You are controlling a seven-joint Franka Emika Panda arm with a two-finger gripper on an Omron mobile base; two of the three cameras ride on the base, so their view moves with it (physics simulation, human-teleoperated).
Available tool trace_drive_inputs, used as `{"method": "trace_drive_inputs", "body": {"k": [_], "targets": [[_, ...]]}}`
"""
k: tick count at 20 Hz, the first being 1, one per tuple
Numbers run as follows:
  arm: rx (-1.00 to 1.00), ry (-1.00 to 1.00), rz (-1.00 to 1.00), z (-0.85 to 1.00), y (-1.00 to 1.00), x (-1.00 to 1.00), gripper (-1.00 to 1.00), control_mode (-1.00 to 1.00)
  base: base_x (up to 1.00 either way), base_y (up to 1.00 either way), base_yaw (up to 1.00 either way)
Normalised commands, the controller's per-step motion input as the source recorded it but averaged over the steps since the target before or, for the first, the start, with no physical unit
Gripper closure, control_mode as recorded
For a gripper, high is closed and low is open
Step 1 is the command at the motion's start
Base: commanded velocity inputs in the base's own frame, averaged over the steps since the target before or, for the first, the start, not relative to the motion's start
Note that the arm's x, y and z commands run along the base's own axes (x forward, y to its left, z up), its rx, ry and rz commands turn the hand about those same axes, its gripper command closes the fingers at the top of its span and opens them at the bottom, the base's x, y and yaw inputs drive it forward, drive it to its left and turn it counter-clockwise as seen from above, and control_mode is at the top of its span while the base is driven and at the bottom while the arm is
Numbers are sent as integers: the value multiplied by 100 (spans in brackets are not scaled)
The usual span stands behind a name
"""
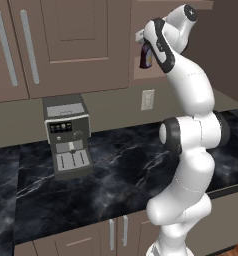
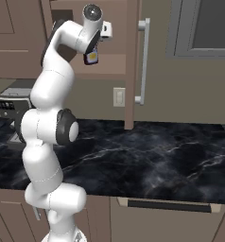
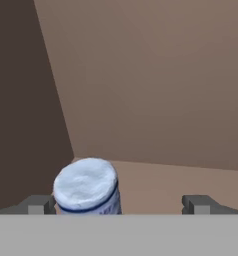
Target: Move the shaker and condiment bottle from the cabinet to the dining counter.
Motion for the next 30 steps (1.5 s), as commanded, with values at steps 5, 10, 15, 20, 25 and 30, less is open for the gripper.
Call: {"method": "trace_drive_inputs", "body": {"k": [5, 10, 15, 20, 25, 30], "targets": [[0, -1, 0, -5, 8, 0, -100, -100, 0, 0, 0], [0, -1, 0, -7, 16, 0, 100, -100, 0, 0, 0], [0, -2, 0, -10, 2, -1, 100, -100, 0, 0, 0], [2, -8, 0, -10, -10, -31, 100, -100, 0, 0, 0], [1, -17, 0, 15, -17, -65, 100, -100, 0, 0, 0], [1, -9, -2, 8, -7, -84, 100, -100, 0, 0, 0]]}}
